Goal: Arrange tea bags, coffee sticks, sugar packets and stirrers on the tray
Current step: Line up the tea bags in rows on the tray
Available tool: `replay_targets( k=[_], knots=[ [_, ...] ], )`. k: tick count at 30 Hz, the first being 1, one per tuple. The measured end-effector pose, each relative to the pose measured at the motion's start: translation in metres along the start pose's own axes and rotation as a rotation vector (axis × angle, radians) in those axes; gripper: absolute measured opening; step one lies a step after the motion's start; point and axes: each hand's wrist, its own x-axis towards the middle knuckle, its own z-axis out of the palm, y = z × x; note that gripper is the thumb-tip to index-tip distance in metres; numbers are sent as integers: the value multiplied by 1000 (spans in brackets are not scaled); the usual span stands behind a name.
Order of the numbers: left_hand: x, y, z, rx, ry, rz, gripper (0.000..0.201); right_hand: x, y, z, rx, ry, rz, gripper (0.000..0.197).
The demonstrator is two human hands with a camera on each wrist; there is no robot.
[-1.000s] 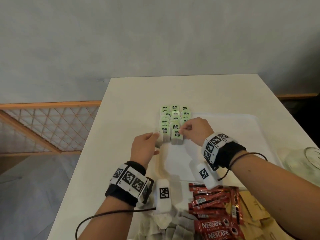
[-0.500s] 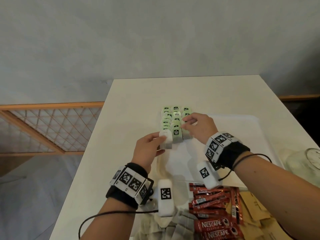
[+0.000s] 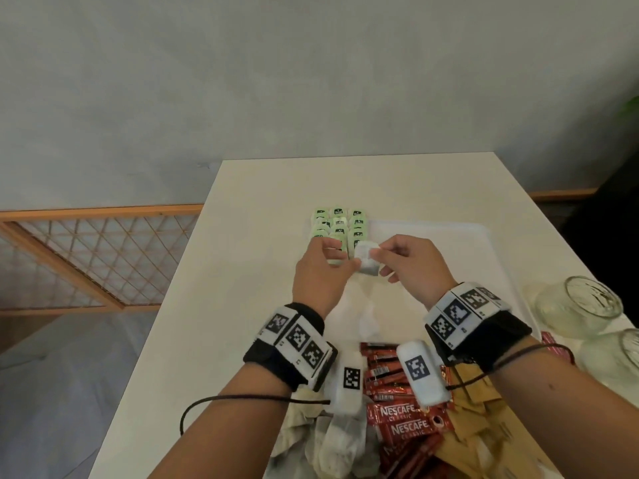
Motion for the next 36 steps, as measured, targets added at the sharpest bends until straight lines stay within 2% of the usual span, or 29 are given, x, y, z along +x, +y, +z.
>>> replay_targets(
  k=[2,5,10,12,14,18,21,24,25,27,30,32,36],
  knots=[
    [-8,3,5,127,3,101,22,-5,3,-6,-36,56,-18,15],
    [-18,6,14,182,-108,144,12,-16,7,-10,-150,81,-79,16],
    [-21,1,21,117,-181,76,27,-26,10,-11,-219,62,-108,12],
    [-23,0,21,88,-204,66,19,-27,13,-10,-213,4,-106,11],
    [-25,0,20,29,-198,41,3,-28,15,-8,-224,-40,-111,14],
    [-18,-9,18,4,-144,-31,17,-25,19,-7,-277,-67,-122,12],
    [-13,-13,16,-52,-167,-74,18,-12,25,-8,-228,-44,-52,20],
    [-8,-14,14,-91,-199,-108,18,1,26,-5,-191,-88,10,7],
    [-6,-15,12,-65,-215,-119,17,4,27,-5,-184,-109,20,2],
    [0,-18,9,77,-247,-99,14,10,28,-3,-208,-147,40,6],
    [19,-22,3,546,-215,18,3,23,32,0,-276,-175,104,7],
    [34,-21,0,753,-198,20,18,34,35,2,-332,-147,116,7],
    [59,-20,-2,836,-237,-4,31,50,40,12,-405,-93,97,9]
  ],
)
